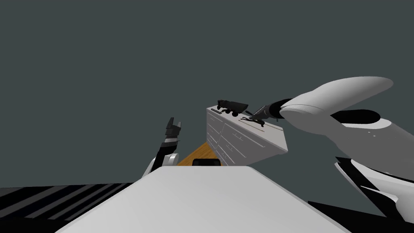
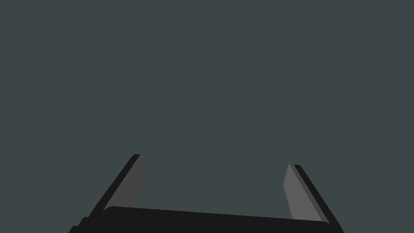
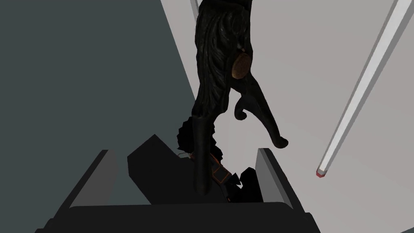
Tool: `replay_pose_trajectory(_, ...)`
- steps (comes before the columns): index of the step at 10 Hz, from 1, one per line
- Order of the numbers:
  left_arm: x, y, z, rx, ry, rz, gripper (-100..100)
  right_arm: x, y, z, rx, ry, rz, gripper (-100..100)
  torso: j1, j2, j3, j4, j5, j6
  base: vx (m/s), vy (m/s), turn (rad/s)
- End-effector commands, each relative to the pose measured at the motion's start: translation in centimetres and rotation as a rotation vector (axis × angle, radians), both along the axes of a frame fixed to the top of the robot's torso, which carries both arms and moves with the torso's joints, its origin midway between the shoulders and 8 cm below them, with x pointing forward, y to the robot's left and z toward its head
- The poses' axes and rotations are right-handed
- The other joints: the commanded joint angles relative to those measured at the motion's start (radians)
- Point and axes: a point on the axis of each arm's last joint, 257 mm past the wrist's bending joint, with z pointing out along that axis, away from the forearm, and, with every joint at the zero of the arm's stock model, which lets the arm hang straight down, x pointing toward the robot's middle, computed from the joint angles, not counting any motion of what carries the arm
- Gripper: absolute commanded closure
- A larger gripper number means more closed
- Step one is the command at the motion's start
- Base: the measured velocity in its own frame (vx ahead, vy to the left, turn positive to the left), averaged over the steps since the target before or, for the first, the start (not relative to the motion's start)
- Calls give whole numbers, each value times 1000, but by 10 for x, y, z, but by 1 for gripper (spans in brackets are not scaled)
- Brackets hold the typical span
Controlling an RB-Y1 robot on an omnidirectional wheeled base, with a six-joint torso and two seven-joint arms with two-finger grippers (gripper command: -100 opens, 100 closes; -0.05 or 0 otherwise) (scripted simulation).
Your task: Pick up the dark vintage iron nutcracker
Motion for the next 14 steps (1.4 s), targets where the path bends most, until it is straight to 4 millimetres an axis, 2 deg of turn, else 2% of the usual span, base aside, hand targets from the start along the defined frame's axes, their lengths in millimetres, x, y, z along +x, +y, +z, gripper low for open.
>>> replay_pose_trajectory(1,0,0,0,0,0,0,0,21,3,2,-6,-29,33,-100,0,0,0,0,0,0,195,78,-416)
replay_pose_trajectory(3,0,0,0,0,0,0,0,33,-12,7,-71,-24,21,-100,4,2,0,0,1,-1,65,80,-264)
replay_pose_trajectory(5,0,0,0,0,-1,0,0,34,-22,17,-147,-35,17,-100,-1,7,4,1,0,0,11,20,-175)
replay_pose_trajectory(9,0,0,0,0,-1,0,0,34,-43,39,-219,-97,-50,-100,-6,11,6,2,-1,0,-7,-6,-6)
replay_pose_trajectory(10,0,0,0,0,-1,0,0,33,-69,28,-310,-35,-63,-100,-5,10,5,2,-1,0,37,128,150)
replay_pose_trajectory(12,0,0,0,0,-1,0,0,33,-95,30,-373,-15,-100,-100,6,6,3,1,2,-1,55,136,31)
replay_pose_trajectory(14,0,0,0,0,-1,0,0,28,-126,35,-436,16,-160,-100,-2,8,4,2,0,0,4,6,-2)
